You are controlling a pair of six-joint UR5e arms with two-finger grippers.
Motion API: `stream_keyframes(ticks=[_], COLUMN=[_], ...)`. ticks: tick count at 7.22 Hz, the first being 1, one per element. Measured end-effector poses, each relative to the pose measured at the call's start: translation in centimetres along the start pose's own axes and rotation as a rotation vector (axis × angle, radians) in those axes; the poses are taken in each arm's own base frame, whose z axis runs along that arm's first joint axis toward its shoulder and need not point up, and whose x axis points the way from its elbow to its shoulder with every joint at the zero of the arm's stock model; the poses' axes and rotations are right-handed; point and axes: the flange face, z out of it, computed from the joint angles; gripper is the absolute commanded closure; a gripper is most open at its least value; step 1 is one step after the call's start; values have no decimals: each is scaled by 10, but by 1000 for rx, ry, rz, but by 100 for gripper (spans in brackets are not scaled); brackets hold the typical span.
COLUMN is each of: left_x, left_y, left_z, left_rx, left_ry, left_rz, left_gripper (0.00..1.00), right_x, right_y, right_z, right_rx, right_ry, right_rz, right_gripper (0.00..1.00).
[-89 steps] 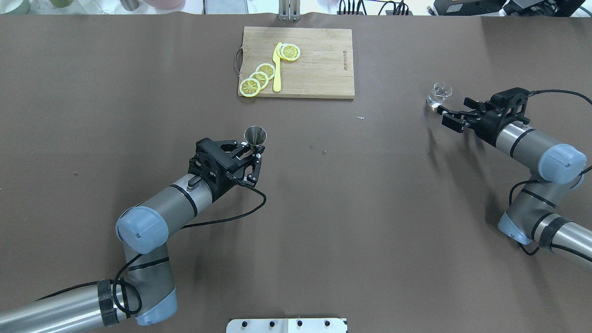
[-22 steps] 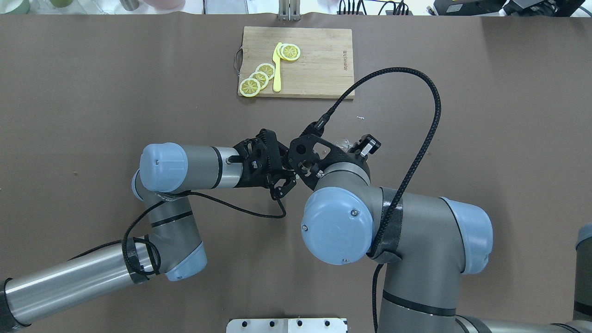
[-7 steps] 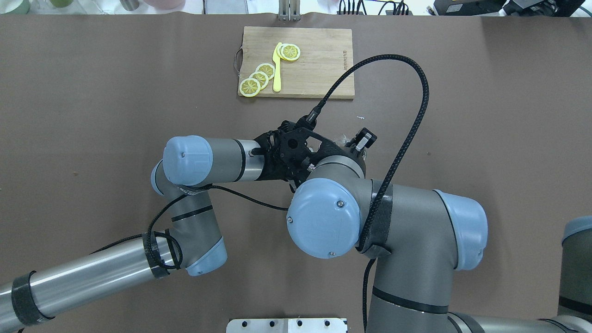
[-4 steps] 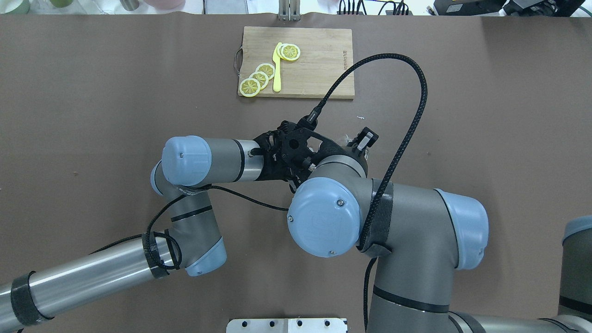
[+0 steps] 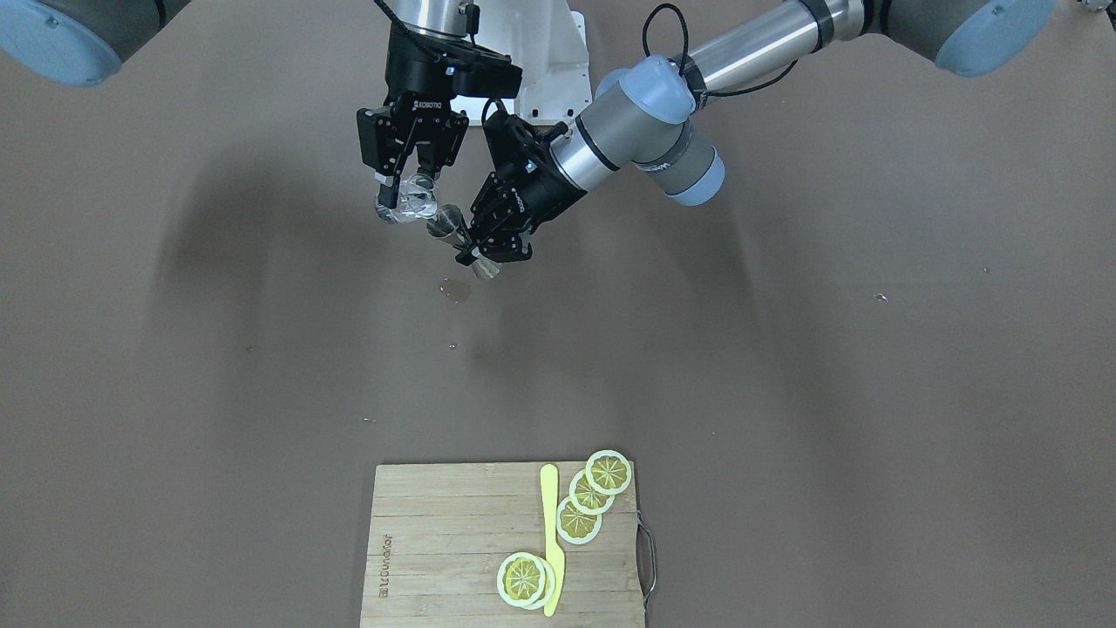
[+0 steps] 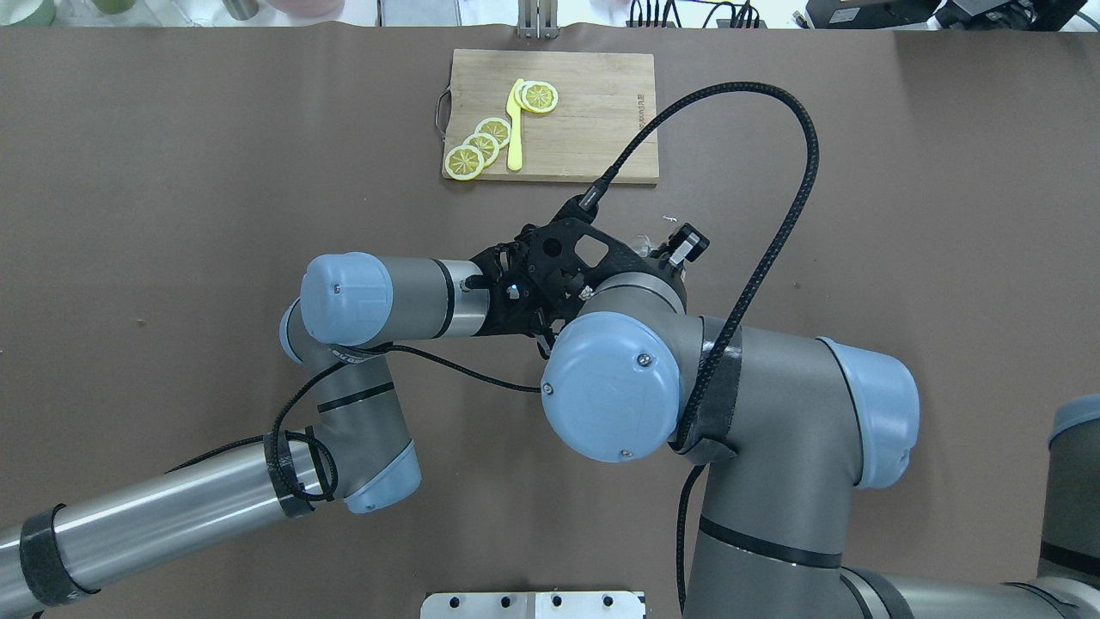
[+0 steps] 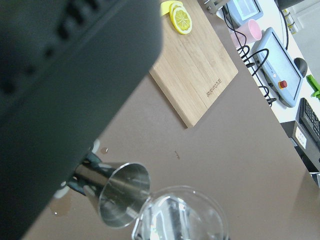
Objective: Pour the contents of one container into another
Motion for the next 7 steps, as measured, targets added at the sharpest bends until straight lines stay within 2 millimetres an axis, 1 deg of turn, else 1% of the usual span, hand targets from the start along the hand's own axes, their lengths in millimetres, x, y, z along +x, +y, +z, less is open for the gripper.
stream_keyframes(ticks=[2, 3, 4, 5, 6, 7], left_x=[0, 0, -1, -3, -6, -10], left_y=[1, 1, 2, 2, 3, 8], left_z=[0, 0, -1, -3, -9, -20], left_rx=[0, 0, -2, -2, -1, -1], left_ry=[0, -1, -2, -6, -12, -19], left_rz=[1, 1, 1, 1, 2, 3], left_gripper=[100, 100, 100, 100, 100, 100], right_x=[16, 23, 34, 51, 70, 84], right_y=[-6, -6, -3, -2, 1, 6], right_z=[-1, 1, 8, 19, 35, 58], right_rx=[20, 27, 25, 21, 9, -5], right_ry=[-41, -73, -105, -132, -150, -167], right_rz=[84, 129, 173, 216, 252, 282], right_gripper=[100, 100, 100, 100, 100, 100])
